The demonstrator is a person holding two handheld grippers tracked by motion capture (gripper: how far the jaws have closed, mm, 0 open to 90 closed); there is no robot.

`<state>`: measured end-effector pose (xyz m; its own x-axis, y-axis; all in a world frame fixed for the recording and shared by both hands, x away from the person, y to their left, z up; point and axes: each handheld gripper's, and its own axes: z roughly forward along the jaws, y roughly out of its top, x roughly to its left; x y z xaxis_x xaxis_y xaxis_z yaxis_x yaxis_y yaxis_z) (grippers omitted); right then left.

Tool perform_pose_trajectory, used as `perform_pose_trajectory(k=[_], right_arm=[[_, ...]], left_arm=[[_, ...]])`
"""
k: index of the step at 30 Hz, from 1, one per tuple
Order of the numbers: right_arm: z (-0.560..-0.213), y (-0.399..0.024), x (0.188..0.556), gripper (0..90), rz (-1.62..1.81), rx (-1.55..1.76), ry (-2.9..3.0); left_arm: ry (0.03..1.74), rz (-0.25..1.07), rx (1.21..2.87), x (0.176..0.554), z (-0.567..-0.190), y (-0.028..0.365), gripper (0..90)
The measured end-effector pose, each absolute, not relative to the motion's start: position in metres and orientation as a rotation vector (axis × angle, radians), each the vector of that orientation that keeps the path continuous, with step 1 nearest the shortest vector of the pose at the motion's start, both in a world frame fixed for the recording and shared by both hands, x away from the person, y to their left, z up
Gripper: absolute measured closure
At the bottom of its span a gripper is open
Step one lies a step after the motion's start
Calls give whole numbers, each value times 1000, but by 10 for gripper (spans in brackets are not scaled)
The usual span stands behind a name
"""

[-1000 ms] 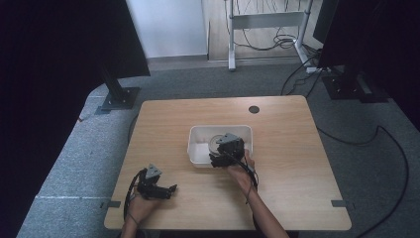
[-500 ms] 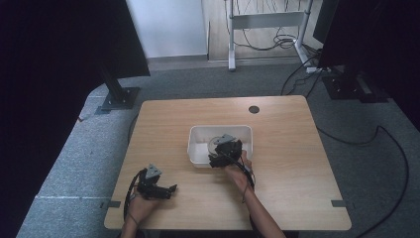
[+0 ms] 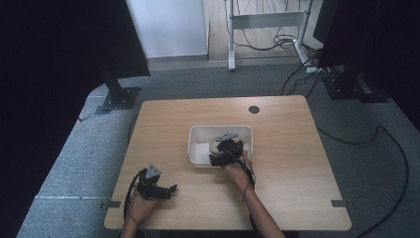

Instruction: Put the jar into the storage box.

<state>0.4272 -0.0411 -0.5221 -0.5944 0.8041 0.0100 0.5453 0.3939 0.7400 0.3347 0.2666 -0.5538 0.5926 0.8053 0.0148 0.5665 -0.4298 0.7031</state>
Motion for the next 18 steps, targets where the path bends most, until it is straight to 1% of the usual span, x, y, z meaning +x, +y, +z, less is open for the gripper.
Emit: perform_pose_trajectory(k=[4, 6, 18], right_arm=[[-523, -40, 427, 23, 1020, 1160, 2327], [-522, -40, 427, 16, 1023, 1159, 2328], [-511, -47, 419, 15, 1058, 1138, 2292]], left_arm=[[1082, 463, 2156, 335, -554, 267, 0], [1082, 463, 2156, 335, -554, 267, 0], [1082, 464, 2156, 335, -554, 267, 0]])
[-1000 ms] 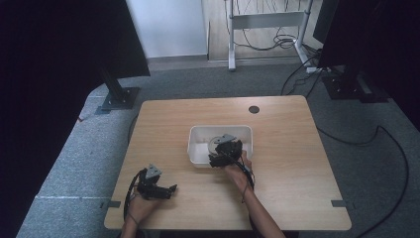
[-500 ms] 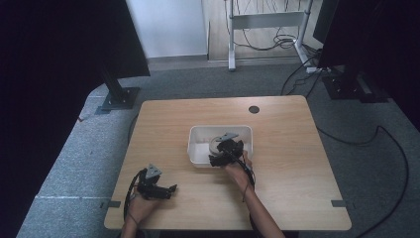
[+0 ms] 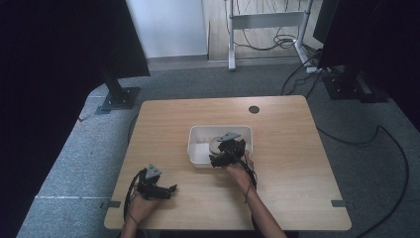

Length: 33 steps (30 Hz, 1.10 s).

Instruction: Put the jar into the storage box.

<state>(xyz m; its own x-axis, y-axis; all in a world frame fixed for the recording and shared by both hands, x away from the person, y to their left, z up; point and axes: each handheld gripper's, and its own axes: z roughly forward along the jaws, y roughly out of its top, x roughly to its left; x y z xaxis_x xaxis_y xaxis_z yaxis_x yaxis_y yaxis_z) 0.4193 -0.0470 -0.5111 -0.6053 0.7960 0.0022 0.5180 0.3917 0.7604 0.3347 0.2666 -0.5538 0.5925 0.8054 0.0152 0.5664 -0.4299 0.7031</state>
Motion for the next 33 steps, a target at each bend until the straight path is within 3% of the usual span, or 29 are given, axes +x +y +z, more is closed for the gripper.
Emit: perform_pose_trajectory(k=[33], right_arm=[[-495, -71, 391, 28, 1138, 1040, 2293]], left_arm=[[1082, 464, 2156, 335, -554, 267, 0]])
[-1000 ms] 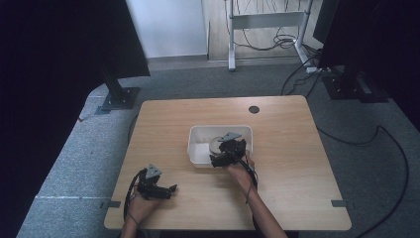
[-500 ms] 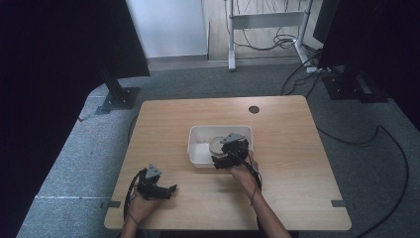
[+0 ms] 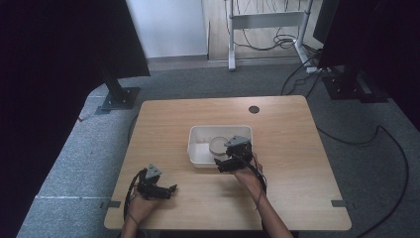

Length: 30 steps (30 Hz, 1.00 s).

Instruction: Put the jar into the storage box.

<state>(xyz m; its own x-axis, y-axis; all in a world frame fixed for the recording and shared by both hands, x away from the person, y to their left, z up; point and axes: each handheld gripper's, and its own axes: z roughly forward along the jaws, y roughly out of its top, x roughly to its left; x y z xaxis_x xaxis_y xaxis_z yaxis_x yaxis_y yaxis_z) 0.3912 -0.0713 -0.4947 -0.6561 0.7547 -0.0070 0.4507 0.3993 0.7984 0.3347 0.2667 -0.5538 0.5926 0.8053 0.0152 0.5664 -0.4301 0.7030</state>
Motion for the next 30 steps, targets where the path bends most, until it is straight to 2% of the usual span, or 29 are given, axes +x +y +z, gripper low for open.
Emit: perform_pose_trajectory(k=[30], right_arm=[[-494, -101, 359, 32, 1185, 991, 2276]], left_arm=[[1082, 464, 2156, 335, -554, 267, 1]])
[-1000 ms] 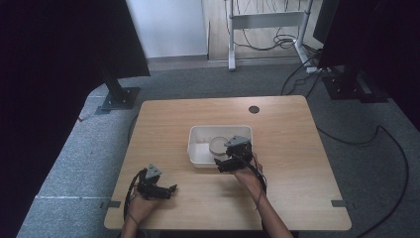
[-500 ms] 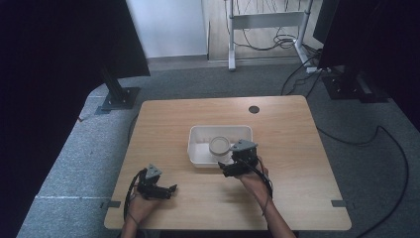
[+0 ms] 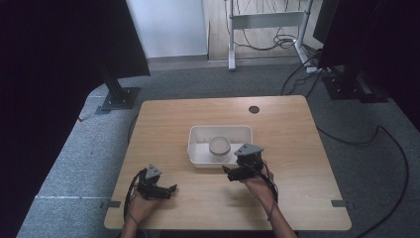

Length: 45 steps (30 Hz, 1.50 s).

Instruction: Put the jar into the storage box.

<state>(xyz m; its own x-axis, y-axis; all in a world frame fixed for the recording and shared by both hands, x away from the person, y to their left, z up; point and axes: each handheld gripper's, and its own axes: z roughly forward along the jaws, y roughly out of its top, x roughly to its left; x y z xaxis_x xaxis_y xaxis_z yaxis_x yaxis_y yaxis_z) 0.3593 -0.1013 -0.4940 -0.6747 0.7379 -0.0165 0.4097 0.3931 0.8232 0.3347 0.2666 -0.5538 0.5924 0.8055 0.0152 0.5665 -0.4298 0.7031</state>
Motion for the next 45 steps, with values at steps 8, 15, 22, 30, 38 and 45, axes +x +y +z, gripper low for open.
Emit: perform_pose_trajectory(k=[8, 15, 22, 30, 38, 45], right_arm=[[-496, -113, 351, 32, 1193, 989, 2270], [-499, -119, 346, 29, 1190, 998, 2266], [-500, -125, 340, 28, 1182, 987, 2260], [-502, -135, 332, 28, 1180, 1001, 2248], [-505, -148, 325, 28, 1166, 1016, 2239], [-507, -159, 319, 28, 1153, 1035, 2228]], left_arm=[[1082, 464, 2156, 335, -554, 267, 0], [1082, 464, 2156, 335, -554, 267, 1], [1082, 464, 2156, 335, -554, 267, 0], [1082, 464, 2156, 335, -554, 267, 0], [1082, 464, 2156, 335, -554, 267, 1], [1082, 464, 2155, 335, -554, 267, 1]])
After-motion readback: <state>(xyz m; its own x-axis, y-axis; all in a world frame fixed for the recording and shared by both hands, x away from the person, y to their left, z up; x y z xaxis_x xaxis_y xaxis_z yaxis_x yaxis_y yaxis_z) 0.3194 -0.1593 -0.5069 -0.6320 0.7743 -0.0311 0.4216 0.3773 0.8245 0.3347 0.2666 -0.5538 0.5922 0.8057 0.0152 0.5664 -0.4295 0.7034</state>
